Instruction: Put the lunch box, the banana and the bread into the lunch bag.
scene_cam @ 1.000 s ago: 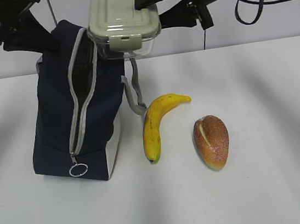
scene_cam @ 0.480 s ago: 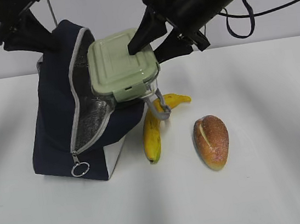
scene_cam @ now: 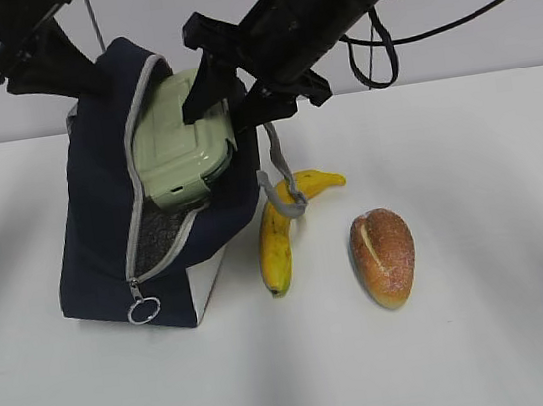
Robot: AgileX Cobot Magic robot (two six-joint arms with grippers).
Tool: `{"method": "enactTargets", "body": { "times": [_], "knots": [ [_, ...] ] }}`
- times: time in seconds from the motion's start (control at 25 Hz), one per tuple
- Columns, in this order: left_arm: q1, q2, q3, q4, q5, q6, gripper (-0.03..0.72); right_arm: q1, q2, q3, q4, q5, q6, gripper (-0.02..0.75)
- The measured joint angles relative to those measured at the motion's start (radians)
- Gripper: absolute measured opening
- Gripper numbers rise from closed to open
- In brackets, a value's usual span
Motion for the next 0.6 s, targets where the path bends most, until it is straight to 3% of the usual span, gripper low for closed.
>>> {"method": "enactTargets", "body": {
  "times": [0.6],
  "knots": [
    [-0.001, 0.0, 0.0, -0.006, 0.014, 0.0, 0.002, 0.1, 0.081, 0.0, -0.025, -0.137, 0.108, 0.387]
  ]
}}
